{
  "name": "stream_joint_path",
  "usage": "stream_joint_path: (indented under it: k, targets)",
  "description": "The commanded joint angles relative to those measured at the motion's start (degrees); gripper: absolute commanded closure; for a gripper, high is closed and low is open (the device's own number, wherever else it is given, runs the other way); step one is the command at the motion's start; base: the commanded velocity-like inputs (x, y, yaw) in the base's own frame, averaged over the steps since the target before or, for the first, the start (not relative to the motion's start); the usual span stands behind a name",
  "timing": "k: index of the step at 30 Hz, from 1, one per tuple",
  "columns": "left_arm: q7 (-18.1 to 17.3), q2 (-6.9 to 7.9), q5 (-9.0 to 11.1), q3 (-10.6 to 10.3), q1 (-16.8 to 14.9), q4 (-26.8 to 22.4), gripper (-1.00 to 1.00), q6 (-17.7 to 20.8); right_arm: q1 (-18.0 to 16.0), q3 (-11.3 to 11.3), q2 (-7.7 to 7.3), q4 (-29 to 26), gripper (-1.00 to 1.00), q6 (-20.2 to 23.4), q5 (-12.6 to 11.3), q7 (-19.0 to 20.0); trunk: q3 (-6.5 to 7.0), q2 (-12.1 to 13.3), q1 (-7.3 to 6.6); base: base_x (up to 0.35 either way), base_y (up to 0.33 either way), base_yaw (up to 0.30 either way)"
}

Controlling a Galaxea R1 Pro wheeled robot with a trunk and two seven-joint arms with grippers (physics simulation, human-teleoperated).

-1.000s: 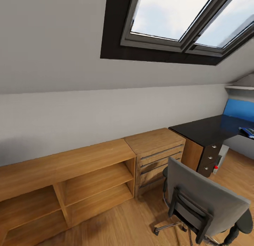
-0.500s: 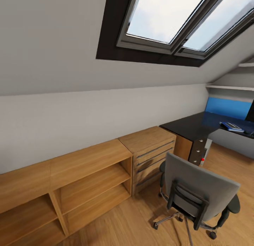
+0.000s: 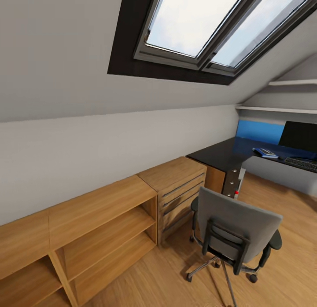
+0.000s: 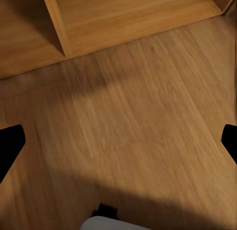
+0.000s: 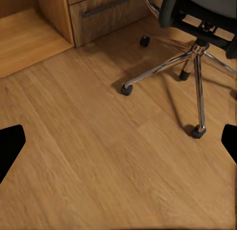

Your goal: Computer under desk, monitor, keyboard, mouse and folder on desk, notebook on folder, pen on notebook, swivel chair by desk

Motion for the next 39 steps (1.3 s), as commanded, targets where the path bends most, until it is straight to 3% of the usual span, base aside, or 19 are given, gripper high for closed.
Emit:
stream_joint_path:
  k: [1, 39]
  targets:
    - [-0.11, -0.04, 0.37, 0.06, 0.02, -0.1, -1.0, -0.03, -0.05, 0.48, 0.01, 0.01, -1.0, -0.07, 0.01, -0.54, -0.05, -0.06, 0.01, 0.0, 0.02, -0.255]
    - [-0.09, 0.0, 0.37, 0.05, 0.02, -0.1, -1.0, -0.02, -0.05, 0.45, 0.09, -0.02, -1.0, 0.39, -0.12, -0.89, -0.21, -0.06, 0.01, 0.0, 0.001, -0.256]
